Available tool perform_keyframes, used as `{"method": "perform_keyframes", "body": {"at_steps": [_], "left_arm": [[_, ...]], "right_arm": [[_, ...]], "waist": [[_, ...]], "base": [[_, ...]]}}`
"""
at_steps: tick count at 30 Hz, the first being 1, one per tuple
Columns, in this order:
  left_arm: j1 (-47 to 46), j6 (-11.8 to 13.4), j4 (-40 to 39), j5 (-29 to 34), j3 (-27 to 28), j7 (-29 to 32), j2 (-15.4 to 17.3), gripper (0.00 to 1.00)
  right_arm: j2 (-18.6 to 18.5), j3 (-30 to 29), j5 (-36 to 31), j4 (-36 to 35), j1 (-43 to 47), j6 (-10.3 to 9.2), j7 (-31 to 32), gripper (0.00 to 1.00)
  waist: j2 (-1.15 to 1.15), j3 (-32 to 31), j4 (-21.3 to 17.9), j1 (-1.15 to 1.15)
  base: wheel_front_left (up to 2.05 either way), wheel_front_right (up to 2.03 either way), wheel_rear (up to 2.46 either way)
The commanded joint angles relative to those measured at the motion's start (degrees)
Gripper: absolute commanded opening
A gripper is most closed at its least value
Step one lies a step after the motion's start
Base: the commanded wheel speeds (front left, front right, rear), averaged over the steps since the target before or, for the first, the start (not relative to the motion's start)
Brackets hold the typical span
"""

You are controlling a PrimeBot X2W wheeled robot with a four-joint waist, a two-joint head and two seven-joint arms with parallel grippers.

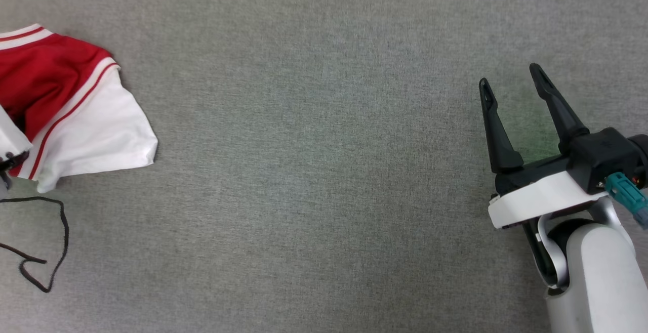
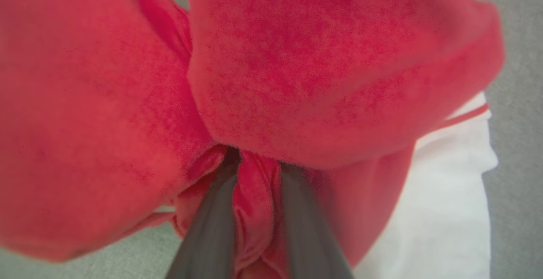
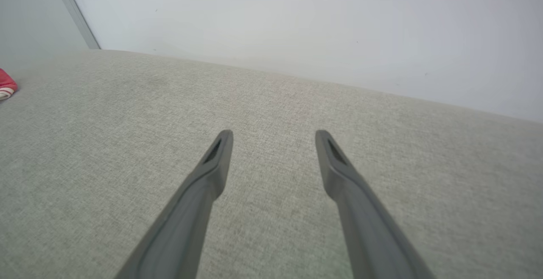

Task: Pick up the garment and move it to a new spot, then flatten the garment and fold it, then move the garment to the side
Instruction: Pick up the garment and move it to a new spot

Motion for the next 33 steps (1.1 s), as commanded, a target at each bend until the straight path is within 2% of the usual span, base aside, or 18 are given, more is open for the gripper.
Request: {"method": "perform_keyframes", "body": {"at_steps": [1,10,16,23,27,33], "left_arm": [[2.18,-0.19,1.2,0.75,-0.92,-0.9,-1.28,0.0],[-3.94,-1.88,-2.85,7.88,-4.62,-16.57,1.8,0.0],[-7.74,-2.56,-6.66,12.27,-8.76,-25.29,0.61,0.0],[-6.34,-2.41,-12.16,15.39,-13.89,-33.06,-4.33,0.0],[-3.24,-1.63,-15.93,15.71,-16.71,-36.56,-8.69,0.0],[3.75,-1.95,-18.63,14.93,-22.45,-38.73,-16.56,0.0]], "right_arm": [[0.04,-0.24,0.15,0.19,0.42,-0.04,-0.07,1.0],[0.14,-2.1,1.3,1.5,4.21,-0.04,-0.67,1.0],[0.18,-3.33,3.11,1.79,7.33,-0.04,-0.54,1.0],[0.16,-4.38,5.17,2.0,10.05,-0.04,-0.92,1.0],[0.18,-5.19,5.84,1.71,11.98,-0.03,-0.66,1.0],[0.19,-5.86,6.75,1.26,13.95,-0.04,-0.01,1.0]], "waist": [[0.0,-1.52,0.34,-0.01],[0.0,-10.88,1.37,-0.01],[0.0,-16.26,0.46,-0.01],[0.0,-20.96,-3.98,-0.01],[0.0,-22.81,-7.23,-0.01],[0.0,-23.87,-12.65,-0.01]], "base": [[0.0,0.0,0.0],[0.0,0.0,0.0],[0.0,0.0,0.0],[0.0,0.0,0.0],[0.0,0.0,0.0],[0.0,0.0,0.0]]}}
